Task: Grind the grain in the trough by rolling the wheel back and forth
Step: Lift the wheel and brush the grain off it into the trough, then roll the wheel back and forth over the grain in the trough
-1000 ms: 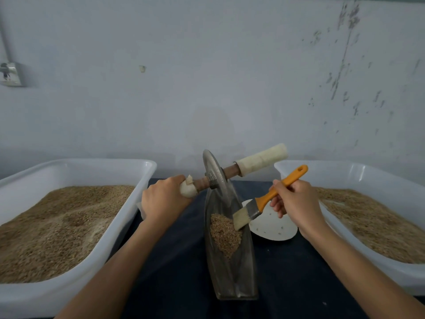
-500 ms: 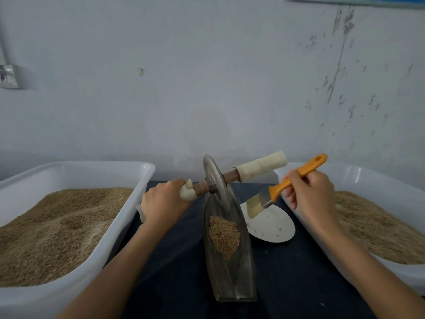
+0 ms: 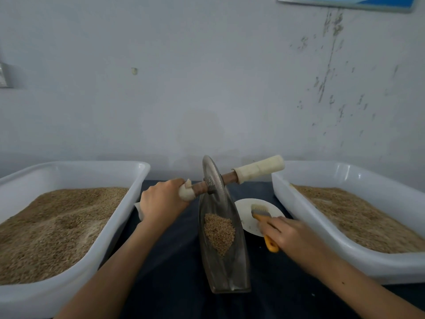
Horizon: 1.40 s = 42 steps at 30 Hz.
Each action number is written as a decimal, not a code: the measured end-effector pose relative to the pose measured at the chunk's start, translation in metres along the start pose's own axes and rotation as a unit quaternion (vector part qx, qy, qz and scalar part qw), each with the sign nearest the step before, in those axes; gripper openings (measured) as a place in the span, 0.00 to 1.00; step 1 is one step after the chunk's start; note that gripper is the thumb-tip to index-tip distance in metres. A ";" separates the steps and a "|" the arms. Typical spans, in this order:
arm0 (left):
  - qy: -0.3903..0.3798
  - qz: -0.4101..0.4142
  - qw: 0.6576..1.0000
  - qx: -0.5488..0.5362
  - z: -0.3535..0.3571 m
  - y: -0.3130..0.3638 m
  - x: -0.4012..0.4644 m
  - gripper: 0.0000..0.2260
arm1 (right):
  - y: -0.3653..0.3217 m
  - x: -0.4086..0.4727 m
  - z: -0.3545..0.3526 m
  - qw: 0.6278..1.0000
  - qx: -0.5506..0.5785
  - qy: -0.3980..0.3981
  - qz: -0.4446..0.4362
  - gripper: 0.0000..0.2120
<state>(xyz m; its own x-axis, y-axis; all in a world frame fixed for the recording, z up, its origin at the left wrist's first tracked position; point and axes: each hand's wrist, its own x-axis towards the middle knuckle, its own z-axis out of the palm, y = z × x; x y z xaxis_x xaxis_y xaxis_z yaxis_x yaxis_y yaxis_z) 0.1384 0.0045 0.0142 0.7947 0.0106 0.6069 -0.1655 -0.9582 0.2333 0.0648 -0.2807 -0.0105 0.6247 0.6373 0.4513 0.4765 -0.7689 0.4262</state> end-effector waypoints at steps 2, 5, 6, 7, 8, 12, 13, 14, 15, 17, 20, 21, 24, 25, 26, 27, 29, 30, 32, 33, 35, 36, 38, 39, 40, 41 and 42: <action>-0.003 0.008 1.000 0.001 0.001 -0.001 0.000 0.11 | 0.000 -0.005 0.003 1.000 -0.012 -0.021 0.002 0.28; -0.004 0.012 1.000 0.009 0.004 -0.003 0.000 0.09 | 0.001 -0.011 0.012 0.999 -0.012 -0.040 0.004 0.28; -0.005 0.013 1.000 0.012 0.005 -0.003 0.001 0.08 | 0.001 -0.012 0.015 0.999 -0.011 -0.049 0.009 0.27; -0.007 0.014 1.000 0.014 0.005 -0.004 0.001 0.08 | 0.002 -0.013 0.017 0.998 -0.011 -0.055 0.015 0.26; -0.008 0.014 1.000 0.013 0.006 -0.005 0.001 0.09 | 0.003 -0.014 0.019 0.998 -0.012 -0.060 0.019 0.25; -0.026 0.012 1.000 0.004 0.006 -0.009 0.001 0.09 | 0.003 -0.016 0.019 0.996 -0.019 -0.086 0.033 0.24; -0.028 0.014 0.999 0.004 0.006 -0.009 0.001 0.09 | 0.002 -0.016 0.017 0.994 -0.020 -0.104 0.041 0.24; -0.029 0.017 0.999 0.006 0.006 -0.009 0.001 0.08 | 0.000 -0.015 0.015 0.991 -0.011 -0.119 0.058 0.24; -0.029 0.019 0.999 0.009 0.005 -0.009 0.002 0.09 | -0.002 -0.013 0.013 0.988 0.014 -0.125 0.091 0.27; -0.027 0.024 0.999 0.015 0.003 -0.009 0.003 0.10 | -0.008 -0.007 0.007 0.971 0.118 -0.060 0.200 0.31; -0.033 0.038 0.999 0.017 0.000 -0.009 0.004 0.08 | -0.015 0.012 -0.004 0.937 0.217 0.097 0.255 0.34; -0.036 0.041 0.998 0.020 -0.001 -0.009 0.004 0.08 | -0.015 0.021 -0.006 0.940 0.208 0.124 0.239 0.35; -0.043 0.056 0.997 0.038 -0.004 -0.008 0.005 0.07 | -0.008 0.048 -0.011 0.962 0.141 0.110 0.206 0.36; -0.044 0.062 0.996 0.044 -0.005 -0.008 0.006 0.08 | -0.005 0.056 -0.011 0.968 0.122 0.083 0.205 0.34; -0.045 0.066 0.996 0.048 -0.006 -0.007 0.006 0.09 | -0.001 0.062 -0.008 0.972 0.104 0.053 0.203 0.32; -0.050 0.071 0.995 0.047 -0.006 -0.006 0.006 0.10 | 0.001 0.067 -0.006 0.975 0.090 0.031 0.199 0.29; -0.072 0.083 0.993 0.038 -0.006 -0.005 0.005 0.10 | 0.004 0.073 0.000 0.978 0.087 0.001 0.191 0.23; -0.084 0.087 0.992 0.037 -0.006 -0.005 0.005 0.10 | 0.004 0.075 0.002 0.978 0.086 -0.010 0.188 0.20; -0.098 0.090 0.990 0.040 -0.006 -0.004 0.005 0.09 | 0.005 0.077 0.003 0.980 0.072 -0.023 0.181 0.16; -0.098 0.091 0.990 0.044 -0.007 -0.005 0.006 0.08 | 0.005 0.077 0.004 0.981 0.066 -0.022 0.181 0.16; -0.101 0.092 0.989 0.049 -0.009 -0.006 0.009 0.06 | 0.006 0.077 0.007 0.981 0.064 -0.018 0.184 0.15; -0.105 0.094 0.989 0.049 -0.010 -0.006 0.009 0.06 | 0.006 0.077 0.008 0.980 0.068 -0.017 0.185 0.14; -0.115 0.099 0.987 0.049 -0.010 -0.007 0.009 0.06 | 0.005 0.076 0.010 0.980 0.072 -0.021 0.186 0.14; -0.122 0.100 0.986 0.048 -0.010 -0.007 0.009 0.06 | 0.005 0.076 0.010 0.980 0.072 -0.025 0.185 0.13; -0.131 0.102 0.985 0.047 -0.009 -0.008 0.008 0.07 | 0.005 0.076 0.011 0.980 0.074 -0.030 0.184 0.13; -0.138 0.103 0.984 0.046 -0.009 -0.008 0.008 0.07 | 0.004 0.075 0.012 0.979 0.080 -0.036 0.184 0.13; -0.143 0.106 0.983 0.047 -0.008 -0.009 0.007 0.07 | 0.003 0.075 0.013 0.978 0.089 -0.042 0.185 0.12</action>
<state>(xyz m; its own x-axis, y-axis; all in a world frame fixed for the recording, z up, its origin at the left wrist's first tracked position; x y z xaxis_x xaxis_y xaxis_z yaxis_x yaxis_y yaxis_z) 0.1409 0.0153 0.0230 0.8821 -0.2593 0.3932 -0.3006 -0.9526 0.0462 0.1213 -0.2363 0.0147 0.8200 0.3125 0.4796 0.3035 -0.9477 0.0985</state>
